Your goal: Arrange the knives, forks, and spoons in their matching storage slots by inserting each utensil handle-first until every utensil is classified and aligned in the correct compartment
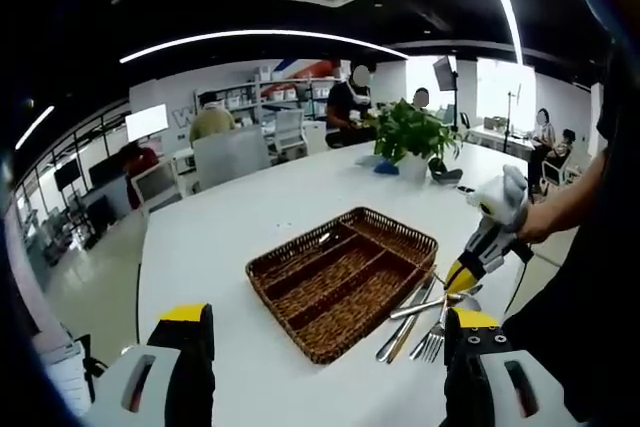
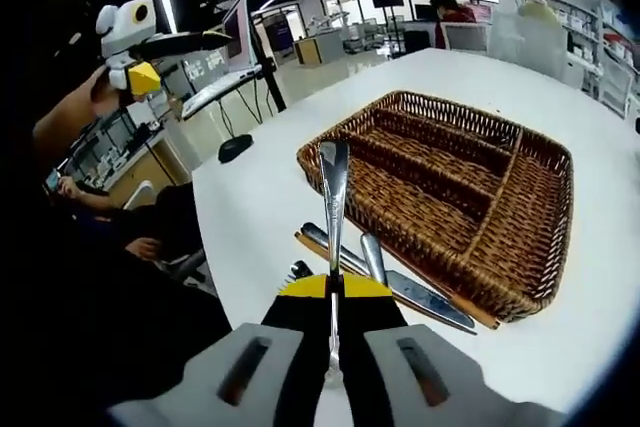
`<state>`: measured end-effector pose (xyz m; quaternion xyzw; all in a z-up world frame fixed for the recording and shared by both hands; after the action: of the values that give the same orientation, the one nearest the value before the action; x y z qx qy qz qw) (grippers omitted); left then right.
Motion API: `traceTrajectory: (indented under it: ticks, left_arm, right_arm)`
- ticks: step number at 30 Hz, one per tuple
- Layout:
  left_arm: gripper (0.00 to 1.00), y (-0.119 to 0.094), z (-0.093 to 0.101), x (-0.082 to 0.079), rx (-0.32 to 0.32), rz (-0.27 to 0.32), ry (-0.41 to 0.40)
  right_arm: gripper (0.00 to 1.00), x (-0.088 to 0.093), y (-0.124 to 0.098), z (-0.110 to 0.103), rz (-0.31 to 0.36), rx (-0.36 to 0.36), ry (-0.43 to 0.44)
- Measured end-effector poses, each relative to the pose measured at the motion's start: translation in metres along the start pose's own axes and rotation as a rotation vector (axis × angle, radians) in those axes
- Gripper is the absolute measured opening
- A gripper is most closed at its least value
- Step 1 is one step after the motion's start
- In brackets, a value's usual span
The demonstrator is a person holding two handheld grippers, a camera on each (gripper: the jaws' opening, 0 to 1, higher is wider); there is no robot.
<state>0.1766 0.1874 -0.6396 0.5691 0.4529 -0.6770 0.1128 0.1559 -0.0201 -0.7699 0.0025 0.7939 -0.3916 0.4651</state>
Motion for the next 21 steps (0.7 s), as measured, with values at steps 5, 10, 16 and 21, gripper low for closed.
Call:
traceTrajectory:
  ticks: [5, 10, 16, 21]
  left_arm:
    - [1.00, 0.008, 0.006, -0.002, 0.035, 0.000, 0.007]
    - [0.94, 0.021, 0.025, -0.006, 0.097, 0.018, -0.028]
    - [0.91, 0.035, 0.047, -0.011, 0.138, 0.031, -0.033]
    - [0.88, 0.041, 0.068, -0.019, 0.214, 0.041, -0.055]
  right_arm:
    - [0.00, -0.017, -0.007, -0.003, 0.047, -0.007, 0.011]
    - [0.00, -0.037, -0.014, -0.012, 0.110, -0.032, 0.016]
    - [0.00, -0.057, -0.020, -0.022, 0.155, -0.049, 0.006]
    - [0.00, -0.094, -0.036, -0.044, 0.252, -0.119, -0.021]
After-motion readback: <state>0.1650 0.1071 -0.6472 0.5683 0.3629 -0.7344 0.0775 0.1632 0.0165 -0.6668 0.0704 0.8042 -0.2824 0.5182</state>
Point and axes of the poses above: the point that each gripper's makers call its tool centre point, and the gripper's own axes: y roughly forward along the fingers, z roughly to its right, x roughly out of its underside, the point moved 2 cm from there along -y, roughly backward along the fingers, and after that the axes turned 1 degree about z, right-handed, at the moved point
